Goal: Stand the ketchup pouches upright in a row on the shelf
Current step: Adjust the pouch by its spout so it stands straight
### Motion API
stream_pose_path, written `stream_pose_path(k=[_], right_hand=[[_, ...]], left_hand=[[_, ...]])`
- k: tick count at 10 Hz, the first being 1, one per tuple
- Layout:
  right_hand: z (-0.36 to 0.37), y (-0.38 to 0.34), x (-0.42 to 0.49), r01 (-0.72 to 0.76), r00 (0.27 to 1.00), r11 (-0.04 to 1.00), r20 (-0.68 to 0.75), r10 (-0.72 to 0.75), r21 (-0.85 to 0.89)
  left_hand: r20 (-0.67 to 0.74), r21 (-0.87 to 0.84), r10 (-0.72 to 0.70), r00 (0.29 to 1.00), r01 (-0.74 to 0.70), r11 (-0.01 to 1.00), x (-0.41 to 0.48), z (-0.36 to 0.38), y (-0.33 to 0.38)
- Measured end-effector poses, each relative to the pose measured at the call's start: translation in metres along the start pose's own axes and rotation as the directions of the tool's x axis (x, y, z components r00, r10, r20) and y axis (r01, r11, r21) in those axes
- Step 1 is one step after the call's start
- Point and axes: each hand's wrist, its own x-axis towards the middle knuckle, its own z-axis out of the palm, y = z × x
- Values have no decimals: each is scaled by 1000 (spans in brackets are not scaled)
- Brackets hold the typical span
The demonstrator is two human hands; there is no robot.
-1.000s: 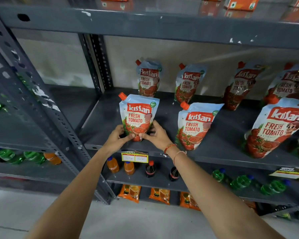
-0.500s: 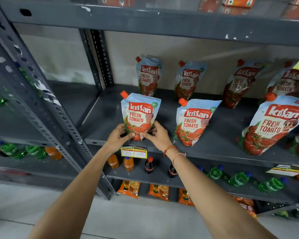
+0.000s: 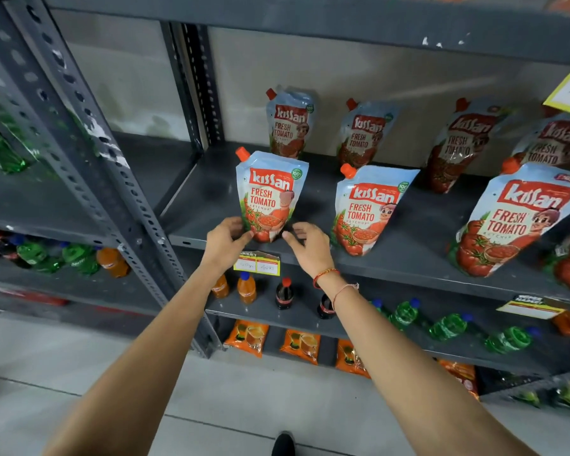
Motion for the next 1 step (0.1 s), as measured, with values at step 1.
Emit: stream_pose_path(k=[1], right_hand=[[-17, -18, -19, 141, 988, 986, -44, -145, -87]], left_hand=[[-69, 47, 138, 988, -135, 990, -14, -8, 18]])
